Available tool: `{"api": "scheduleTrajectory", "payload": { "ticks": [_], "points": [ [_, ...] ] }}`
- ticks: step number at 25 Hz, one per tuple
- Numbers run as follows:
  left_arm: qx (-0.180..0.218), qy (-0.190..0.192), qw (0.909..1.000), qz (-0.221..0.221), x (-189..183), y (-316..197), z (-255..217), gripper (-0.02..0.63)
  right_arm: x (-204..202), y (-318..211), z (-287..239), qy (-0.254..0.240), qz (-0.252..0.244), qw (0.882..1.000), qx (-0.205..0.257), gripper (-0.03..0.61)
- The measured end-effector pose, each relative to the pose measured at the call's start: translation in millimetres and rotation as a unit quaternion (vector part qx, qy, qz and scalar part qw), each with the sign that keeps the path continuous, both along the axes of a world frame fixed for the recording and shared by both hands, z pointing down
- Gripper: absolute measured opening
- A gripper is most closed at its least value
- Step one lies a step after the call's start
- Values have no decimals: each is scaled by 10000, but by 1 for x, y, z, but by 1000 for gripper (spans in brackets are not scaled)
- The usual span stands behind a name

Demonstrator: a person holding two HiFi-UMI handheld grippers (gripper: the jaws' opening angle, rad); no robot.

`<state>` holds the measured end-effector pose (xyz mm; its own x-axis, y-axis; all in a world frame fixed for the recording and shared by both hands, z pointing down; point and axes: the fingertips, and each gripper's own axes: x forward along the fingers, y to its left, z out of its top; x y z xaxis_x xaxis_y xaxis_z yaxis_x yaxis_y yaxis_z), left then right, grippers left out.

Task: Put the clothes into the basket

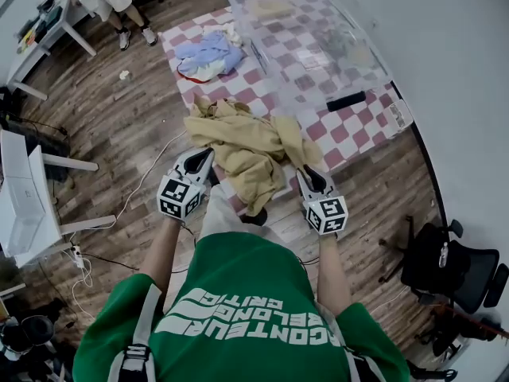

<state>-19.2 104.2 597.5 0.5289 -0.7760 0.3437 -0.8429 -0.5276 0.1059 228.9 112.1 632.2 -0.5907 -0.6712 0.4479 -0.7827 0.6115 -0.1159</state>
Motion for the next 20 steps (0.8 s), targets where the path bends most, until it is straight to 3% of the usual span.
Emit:
{"api": "scheduleTrajectory", "payload": {
  "ticks": [1,4,7,10,15,20],
  "points": [
    [-22,-29,10000,7,-3,-3,5,-5,-2,-3,8,80,-20,9999,-76,114],
    [-141,-63,9999,13,-10,-13,19,-5,-7,-9,31,372,-137,9988,-292,183],
    [-296,-100,9995,57,-15,-24,34,-5,-12,-15,57,723,-298,9958,-472,291],
    [-433,-149,9989,130,-20,-39,47,-5,-15,-23,82,956,-400,9924,-660,352],
    [-768,-194,9963,329,-28,-60,71,116,-21,-39,117,1136,-459,9876,-982,407],
    [-1018,-600,9910,624,-36,-81,101,304,-28,-53,144,1295,-542,9822,-1245,427]
  ]
}}
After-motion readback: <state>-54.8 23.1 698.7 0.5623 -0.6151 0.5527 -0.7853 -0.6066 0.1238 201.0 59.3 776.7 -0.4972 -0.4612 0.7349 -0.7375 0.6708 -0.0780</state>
